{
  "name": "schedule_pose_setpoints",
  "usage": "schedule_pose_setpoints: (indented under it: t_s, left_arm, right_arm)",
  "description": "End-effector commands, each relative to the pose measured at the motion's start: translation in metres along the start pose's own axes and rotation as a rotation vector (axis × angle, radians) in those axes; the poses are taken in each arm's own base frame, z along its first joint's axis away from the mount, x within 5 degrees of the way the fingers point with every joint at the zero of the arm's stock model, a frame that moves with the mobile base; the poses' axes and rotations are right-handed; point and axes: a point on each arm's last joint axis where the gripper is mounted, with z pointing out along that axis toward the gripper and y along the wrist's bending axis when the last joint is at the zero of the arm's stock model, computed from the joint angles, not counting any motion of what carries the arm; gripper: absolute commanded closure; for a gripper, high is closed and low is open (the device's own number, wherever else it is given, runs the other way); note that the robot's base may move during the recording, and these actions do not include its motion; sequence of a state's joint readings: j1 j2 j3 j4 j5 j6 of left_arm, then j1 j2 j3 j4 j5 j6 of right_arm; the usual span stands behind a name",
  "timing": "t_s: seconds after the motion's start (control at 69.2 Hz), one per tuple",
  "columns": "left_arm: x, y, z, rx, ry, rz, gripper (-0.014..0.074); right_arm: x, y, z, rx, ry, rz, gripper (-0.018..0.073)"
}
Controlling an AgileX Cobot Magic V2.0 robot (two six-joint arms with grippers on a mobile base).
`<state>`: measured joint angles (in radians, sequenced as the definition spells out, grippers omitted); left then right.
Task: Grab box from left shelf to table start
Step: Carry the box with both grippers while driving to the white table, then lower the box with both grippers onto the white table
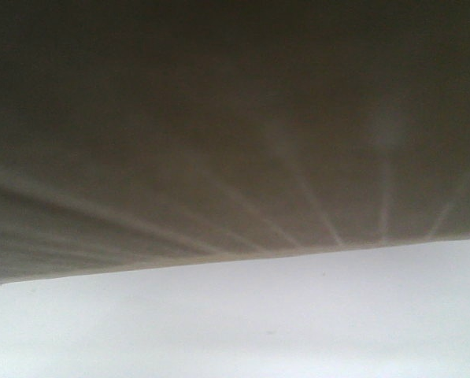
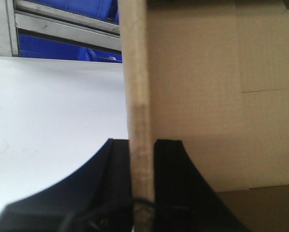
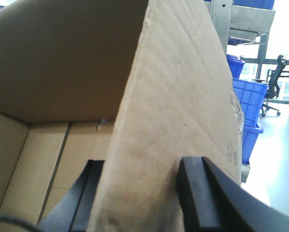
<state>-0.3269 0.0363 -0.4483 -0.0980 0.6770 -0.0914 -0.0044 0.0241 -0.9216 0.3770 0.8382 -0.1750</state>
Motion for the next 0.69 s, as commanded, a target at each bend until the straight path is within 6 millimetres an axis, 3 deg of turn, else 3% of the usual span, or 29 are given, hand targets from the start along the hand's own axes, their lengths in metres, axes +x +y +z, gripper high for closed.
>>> schedule_pose_setpoints:
  t_s: [0.0,0.188,0.376,0.506,0.679]
  left_arm:
    - [0.003,0.007,0.002,-0.080,0.061,0.112,0.0696]
    - [-0.026,0.002,-0.014,-0.077,-0.050,0.123,0.0696]
    - [-0.081,-0.003,-0.024,-0.123,-0.095,0.171,0.0695]
    - [-0.116,-0.005,-0.008,-0.165,-0.017,0.197,0.0696]
    - [-0.157,-0.004,0.046,-0.224,0.112,0.203,0.0696]
  right_arm:
    - [-0.020,-0.003,-0.004,0.042,-0.152,-0.030,0.0499]
    - [-0.020,-0.006,0.009,0.043,-0.098,-0.019,0.0499]
    - [-0.017,-0.020,0.062,0.049,0.115,0.026,0.0499]
    - [-0.013,-0.032,0.105,0.048,0.287,0.063,0.0499]
    - [-0.002,-0.050,0.168,0.054,0.486,0.111,0.0499]
